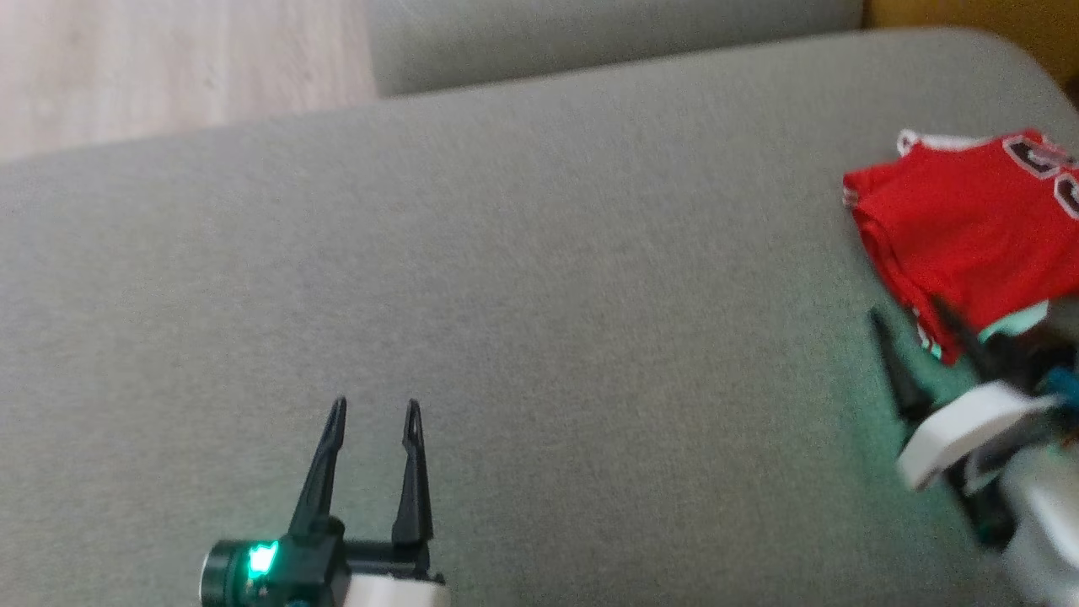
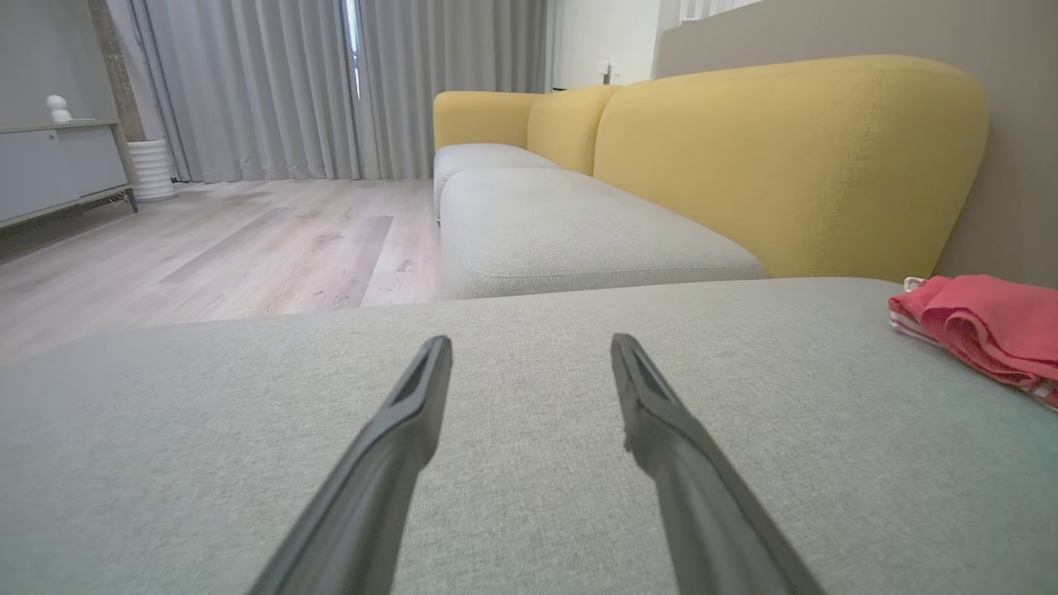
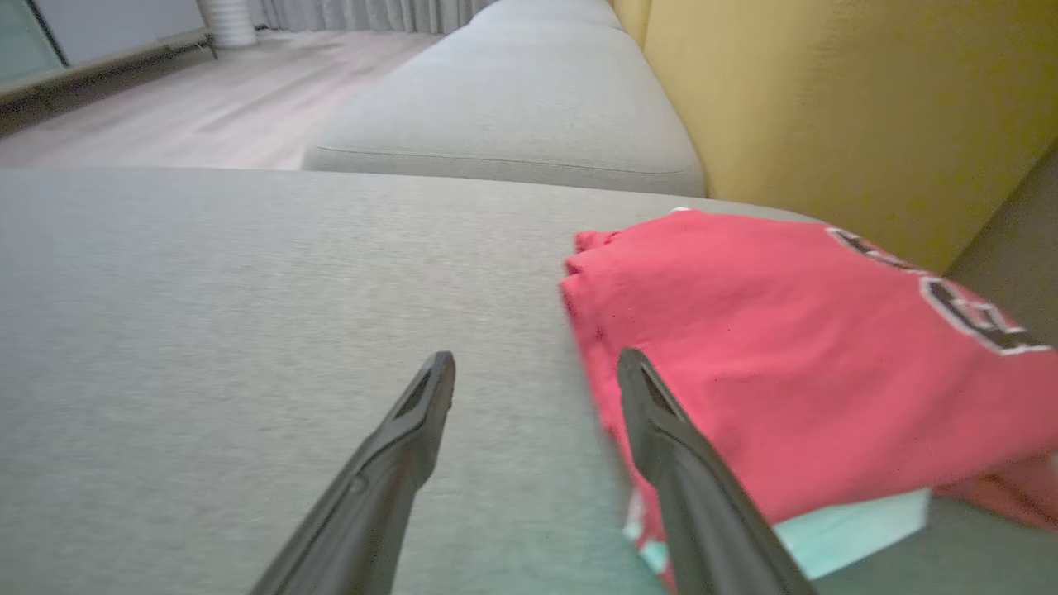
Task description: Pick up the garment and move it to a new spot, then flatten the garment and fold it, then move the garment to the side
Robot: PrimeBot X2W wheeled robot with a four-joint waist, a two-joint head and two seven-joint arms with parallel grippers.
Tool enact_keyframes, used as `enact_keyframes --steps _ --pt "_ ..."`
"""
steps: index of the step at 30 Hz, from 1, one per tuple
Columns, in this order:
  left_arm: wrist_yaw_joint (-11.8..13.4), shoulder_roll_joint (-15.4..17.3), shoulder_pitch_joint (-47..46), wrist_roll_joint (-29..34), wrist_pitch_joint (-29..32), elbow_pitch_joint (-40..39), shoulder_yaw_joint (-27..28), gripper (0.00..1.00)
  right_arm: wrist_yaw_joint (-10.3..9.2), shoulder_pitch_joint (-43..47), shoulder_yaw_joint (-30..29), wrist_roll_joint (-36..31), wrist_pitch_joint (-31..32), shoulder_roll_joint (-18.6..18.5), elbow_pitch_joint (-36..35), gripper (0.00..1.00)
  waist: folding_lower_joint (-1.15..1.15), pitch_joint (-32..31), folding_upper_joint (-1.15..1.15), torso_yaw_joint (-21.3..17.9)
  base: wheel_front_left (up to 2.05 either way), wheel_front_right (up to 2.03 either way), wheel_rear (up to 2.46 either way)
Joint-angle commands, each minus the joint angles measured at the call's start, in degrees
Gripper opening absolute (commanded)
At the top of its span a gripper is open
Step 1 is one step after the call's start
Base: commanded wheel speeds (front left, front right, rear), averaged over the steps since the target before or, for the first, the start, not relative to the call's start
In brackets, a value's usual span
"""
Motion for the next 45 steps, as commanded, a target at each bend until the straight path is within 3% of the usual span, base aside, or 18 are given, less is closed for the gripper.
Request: enact_keyframes --steps 1,4,14,20,34,35,39,45 --pt "-0.5 -0.4 0.7 -1.0 -0.5 -1.3 1.5 1.00 0.37 3.9 -0.7 -0.9 -1.4 2.6 -2.9 1.00 0.01 -6.6 0.00 3.6 0.00 0.00 0.00" --pt "-0.8 -0.4 2.0 -1.4 -0.5 -1.4 1.7 1.00 0.37 8.4 -3.6 -2.4 -1.7 6.6 -5.7 1.00 0.01 -8.9 0.00 4.9 0.00 0.00 0.00" --pt "-1.3 -0.4 6.3 -1.9 -0.5 -2.4 3.9 1.00 0.37 24.8 -19.1 -13.9 -1.8 17.6 -26.1 1.00 0.01 -13.5 0.00 6.5 0.00 0.00 0.00" --pt "-2.5 -0.4 8.9 -2.0 -0.5 -2.5 5.4 1.00 0.37 29.9 -19.3 -16.6 -1.8 19.0 -29.2 1.00 0.01 -14.2 0.00 6.7 0.00 0.00 0.00" --pt "-2.6 -0.4 10.0 -1.7 -0.5 -1.9 6.8 1.00 0.37 32.5 -18.0 -18.3 -1.8 19.4 -30.2 1.00 0.01 -15.0 0.00 7.6 0.00 0.00 0.00" --pt "-2.5 0.0 12.2 -1.9 0.0 -0.2 4.6 0.00 0.00 34.3 -19.2 -17.8 -1.0 20.3 -28.2 0.00 0.01 -15.0 0.00 7.6 0.00 0.00 0.00" --pt "-2.4 0.0 13.3 -2.0 0.3 4.2 4.2 0.00 -0.01 35.1 -18.7 -17.6 -0.9 20.6 -23.9 0.00 0.01 -15.1 0.00 7.6 0.00 0.00 0.00" --pt "-3.0 0.3 12.4 -6.3 0.9 4.1 4.9 0.00 0.01 34.2 -19.0 -13.5 -0.1 20.6 -24.0 0.00 0.01 -14.7 0.00 7.5 0.00 0.00 0.00"
